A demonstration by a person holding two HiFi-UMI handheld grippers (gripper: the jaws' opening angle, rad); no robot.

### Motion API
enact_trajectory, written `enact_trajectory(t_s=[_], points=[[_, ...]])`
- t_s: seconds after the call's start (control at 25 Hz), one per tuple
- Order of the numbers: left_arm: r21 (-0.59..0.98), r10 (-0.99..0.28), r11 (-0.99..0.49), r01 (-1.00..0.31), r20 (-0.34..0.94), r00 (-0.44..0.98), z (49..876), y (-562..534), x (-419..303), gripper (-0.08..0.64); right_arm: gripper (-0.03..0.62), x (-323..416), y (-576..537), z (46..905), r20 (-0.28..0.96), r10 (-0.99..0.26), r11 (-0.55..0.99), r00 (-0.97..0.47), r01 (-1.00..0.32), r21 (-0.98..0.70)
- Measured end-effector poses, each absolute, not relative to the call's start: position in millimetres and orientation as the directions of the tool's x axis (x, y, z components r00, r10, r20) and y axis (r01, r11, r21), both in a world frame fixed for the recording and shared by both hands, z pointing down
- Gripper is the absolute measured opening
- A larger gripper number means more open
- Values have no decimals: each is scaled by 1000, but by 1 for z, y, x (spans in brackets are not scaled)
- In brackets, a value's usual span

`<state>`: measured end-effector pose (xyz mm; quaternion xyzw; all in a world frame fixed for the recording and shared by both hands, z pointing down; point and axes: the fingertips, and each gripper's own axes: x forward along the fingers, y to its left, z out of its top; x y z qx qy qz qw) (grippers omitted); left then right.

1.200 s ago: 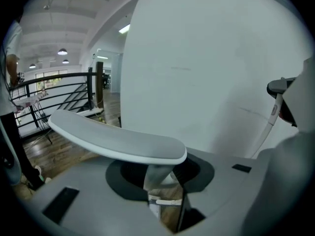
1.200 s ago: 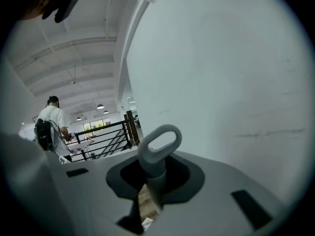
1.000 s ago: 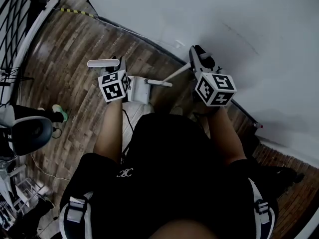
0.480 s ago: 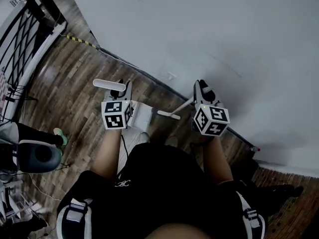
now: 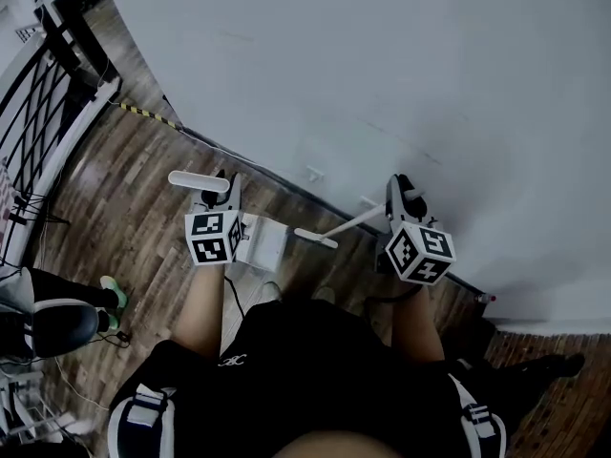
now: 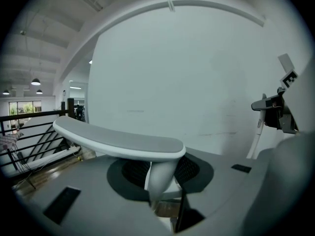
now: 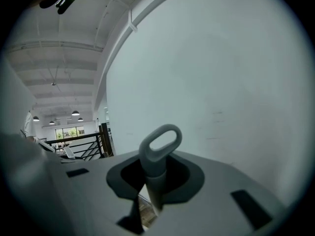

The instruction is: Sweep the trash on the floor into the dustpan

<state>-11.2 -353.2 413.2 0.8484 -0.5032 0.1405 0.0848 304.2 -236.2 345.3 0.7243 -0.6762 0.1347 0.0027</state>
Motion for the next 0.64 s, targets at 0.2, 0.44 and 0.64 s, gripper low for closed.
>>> enact_trajectory(t_s=[0.2, 0.44, 0.64], points=[[33, -838, -452, -891, 325, 438, 416, -358, -17, 117, 64, 313, -236, 347, 203, -977, -97, 63, -982, -164], [64, -839, -434, -898, 335, 430, 419, -357, -18, 117, 64, 315, -234, 360, 236, -969, -109, 76, -986, -129], [76, -825, -448, -891, 349, 444, 419, -365, -4, 117, 64, 325, -247, 368, 272, -959, -112, 78, -987, -112]])
